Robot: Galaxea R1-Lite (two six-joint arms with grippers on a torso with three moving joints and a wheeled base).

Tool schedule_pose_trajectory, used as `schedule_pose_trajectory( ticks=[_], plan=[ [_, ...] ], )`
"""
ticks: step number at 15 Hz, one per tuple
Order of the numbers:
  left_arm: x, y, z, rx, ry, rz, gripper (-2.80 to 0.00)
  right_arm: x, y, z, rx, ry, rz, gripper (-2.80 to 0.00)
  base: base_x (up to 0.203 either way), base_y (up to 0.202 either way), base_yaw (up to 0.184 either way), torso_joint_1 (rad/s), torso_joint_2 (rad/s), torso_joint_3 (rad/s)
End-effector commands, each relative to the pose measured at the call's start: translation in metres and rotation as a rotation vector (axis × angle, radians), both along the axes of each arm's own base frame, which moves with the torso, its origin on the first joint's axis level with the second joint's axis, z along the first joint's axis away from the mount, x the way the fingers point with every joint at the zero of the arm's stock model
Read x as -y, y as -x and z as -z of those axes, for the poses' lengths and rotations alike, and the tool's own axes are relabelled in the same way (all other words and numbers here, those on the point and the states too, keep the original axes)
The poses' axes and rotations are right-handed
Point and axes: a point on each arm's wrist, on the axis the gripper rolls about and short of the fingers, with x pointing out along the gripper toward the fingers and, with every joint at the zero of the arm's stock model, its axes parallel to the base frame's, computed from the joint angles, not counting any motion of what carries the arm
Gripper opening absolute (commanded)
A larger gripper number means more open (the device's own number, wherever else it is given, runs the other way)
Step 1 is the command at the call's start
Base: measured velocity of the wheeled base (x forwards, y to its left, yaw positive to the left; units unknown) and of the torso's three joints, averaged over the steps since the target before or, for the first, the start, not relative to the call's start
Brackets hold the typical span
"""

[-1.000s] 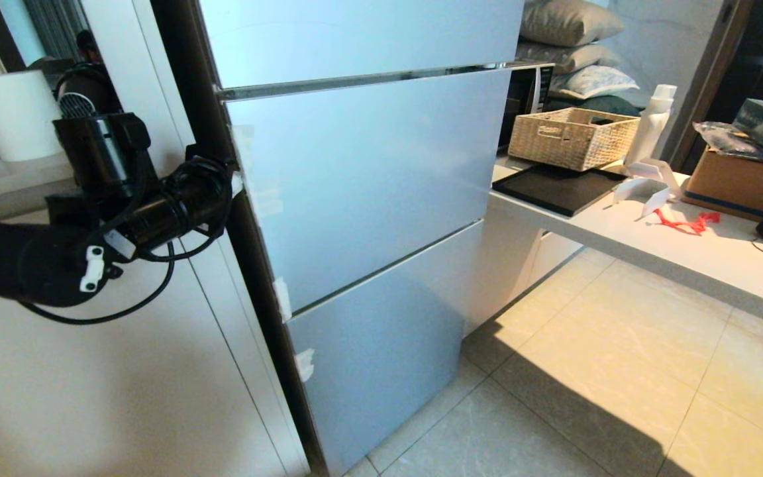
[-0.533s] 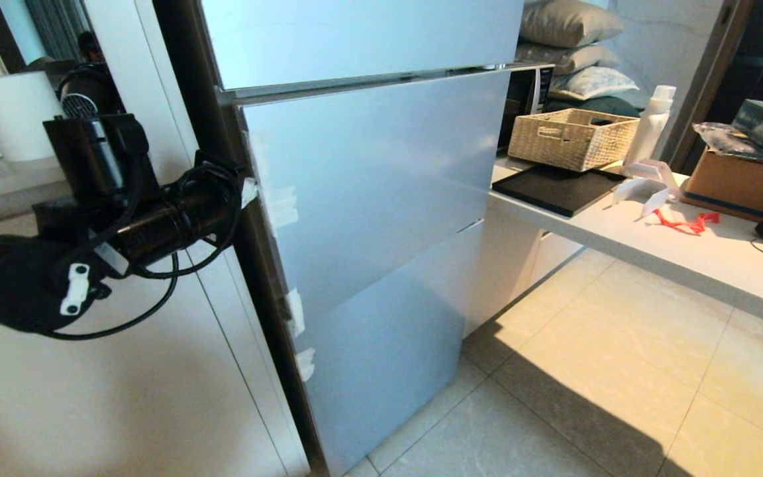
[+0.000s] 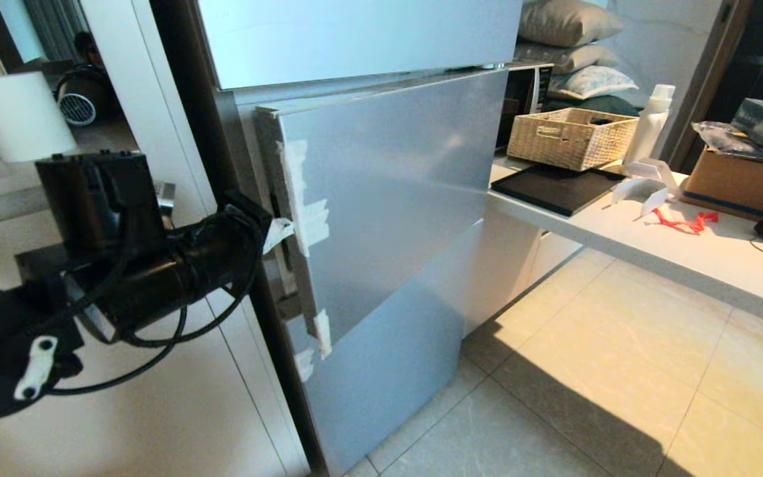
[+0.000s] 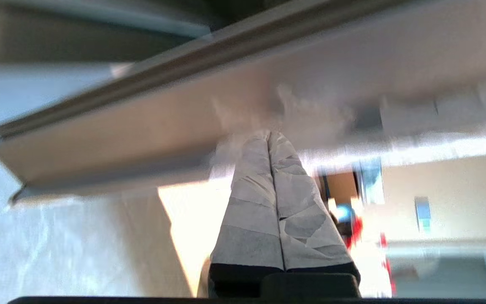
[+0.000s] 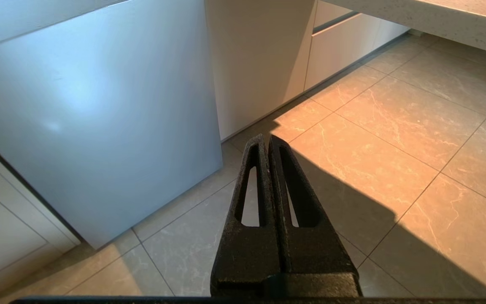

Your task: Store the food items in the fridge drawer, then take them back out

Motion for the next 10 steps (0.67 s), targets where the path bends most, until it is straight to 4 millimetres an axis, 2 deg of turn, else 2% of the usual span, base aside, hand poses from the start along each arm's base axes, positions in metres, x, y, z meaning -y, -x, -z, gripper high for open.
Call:
schedule_pose_trajectory(
  ticks=[1,5,6,8,10],
  plan=[
    [-0.008,0.033,-0.012,0.045,0.027,0.014,-2.8,0.0,0.0,0.0,-0.001,0.0,0.0,-2.8,0.0,0.0,0.0,0.0,0.0,0.0],
    [-0.033,0.085,-0.03,0.156,0.04,0.013,-2.8,0.0,0.0,0.0,0.001,0.0,0.0,-2.8,0.0,0.0,0.0,0.0,0.0,0.0],
    [-0.037,0.09,-0.032,0.178,0.013,0.0,-2.8,0.0,0.0,0.0,-0.001,0.0,0.0,-2.8,0.0,0.0,0.0,0.0,0.0,0.0],
    [-0.035,0.079,-0.029,0.18,-0.072,-0.059,-2.8,0.0,0.0,0.0,0.0,0.0,0.0,-2.8,0.0,0.0,0.0,0.0,0.0,0.0],
    [-0.018,0.041,-0.014,0.129,-0.126,-0.115,-2.8,0.0,0.0,0.0,-0.001,0.0,0.0,-2.8,0.0,0.0,0.0,0.0,0.0,0.0]
  ],
)
